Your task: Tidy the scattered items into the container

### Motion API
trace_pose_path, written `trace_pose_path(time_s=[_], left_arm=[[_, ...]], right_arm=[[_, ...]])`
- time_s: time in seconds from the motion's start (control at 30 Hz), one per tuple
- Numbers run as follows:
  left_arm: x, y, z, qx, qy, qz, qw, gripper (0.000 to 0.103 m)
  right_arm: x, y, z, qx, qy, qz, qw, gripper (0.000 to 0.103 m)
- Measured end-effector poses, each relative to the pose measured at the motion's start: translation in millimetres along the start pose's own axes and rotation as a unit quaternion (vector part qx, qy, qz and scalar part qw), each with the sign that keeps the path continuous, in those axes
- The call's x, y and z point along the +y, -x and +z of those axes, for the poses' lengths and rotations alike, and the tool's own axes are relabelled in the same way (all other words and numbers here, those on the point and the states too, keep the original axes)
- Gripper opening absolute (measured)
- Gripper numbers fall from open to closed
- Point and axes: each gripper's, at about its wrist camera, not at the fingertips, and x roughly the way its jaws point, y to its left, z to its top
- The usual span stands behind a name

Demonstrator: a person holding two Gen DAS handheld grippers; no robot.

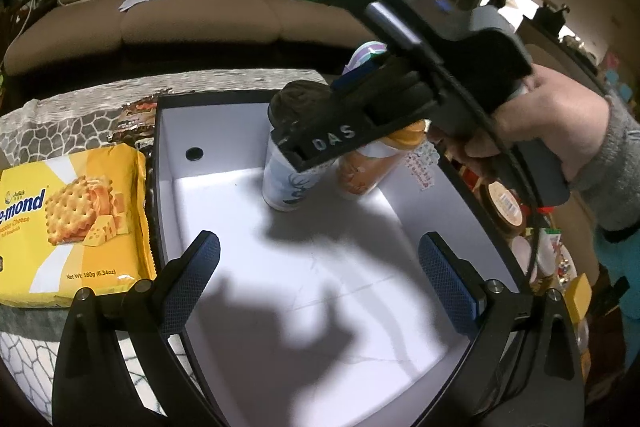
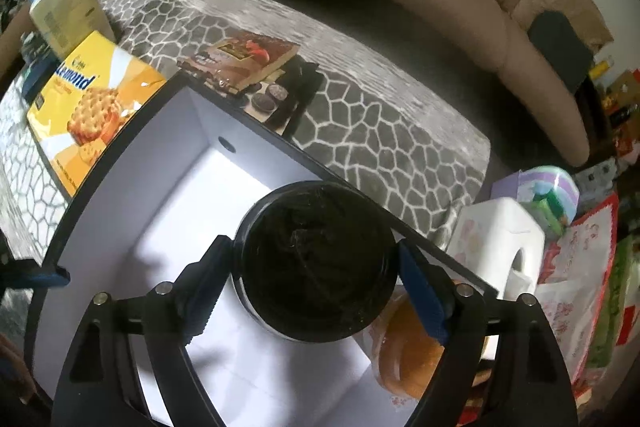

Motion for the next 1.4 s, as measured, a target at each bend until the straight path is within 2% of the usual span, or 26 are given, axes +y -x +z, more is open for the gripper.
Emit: trace_pose_path(time_s=[0.1, 0.13, 0.2, 0.27, 0.33, 0.53, 0.63, 0.67, 0.7, 0.87, 1.1, 1.4], left_arm=[[-1, -1, 1, -0.002, -0.002, 0.000, 1.0000, 0.100], [-2, -1, 1, -0.002, -0.002, 0.000, 1.0000, 0.100], [-2, -1, 1, -0.002, 0.000, -0.001, 1.0000, 0.100], [-3, -2, 1, -0.001, 0.000, -0.003, 1.0000, 0.100], [-5, -3, 0, -0.001, -0.003, -0.003, 1.0000, 0.100], [-8, -5, -2, 0.001, -0.009, -0.002, 1.0000, 0.100], [-7, -6, -2, 0.002, -0.005, -0.003, 1.0000, 0.100], [-6, -6, -2, 0.003, -0.004, -0.003, 1.0000, 0.100], [-6, -7, -2, 0.004, -0.003, -0.004, 1.0000, 0.100], [-3, -8, -3, 0.006, 0.004, -0.006, 1.0000, 0.100], [-5, -7, -4, 0.006, 0.001, -0.004, 1.0000, 0.100], [-4, -7, -4, 0.007, 0.006, -0.006, 0.9999, 0.100]], right_arm=[[-8, 30, -6, -0.046, -0.003, 0.005, 0.999, 0.089], [-17, 39, -9, -0.059, -0.014, -0.005, 0.998, 0.092], [-40, 48, -16, -0.065, -0.046, -0.022, 0.997, 0.094], [-66, 51, -28, -0.065, -0.088, -0.014, 0.994, 0.094], [-78, 48, -40, -0.060, -0.100, -0.017, 0.993, 0.094], [-69, 21, -60, -0.031, -0.056, -0.011, 0.998, 0.094], [-71, 4, -67, -0.009, -0.049, -0.029, 0.998, 0.094], [-72, 2, -69, -0.010, -0.053, -0.025, 0.998, 0.091], [-74, 0, -70, -0.013, -0.058, -0.021, 0.998, 0.085], [-74, 2, -73, -0.048, -0.067, -0.028, 0.996, 0.083], [-63, 3, -74, -0.088, -0.060, -0.066, 0.992, 0.082], [-49, -1, -78, -0.119, -0.023, -0.119, 0.985, 0.083]])
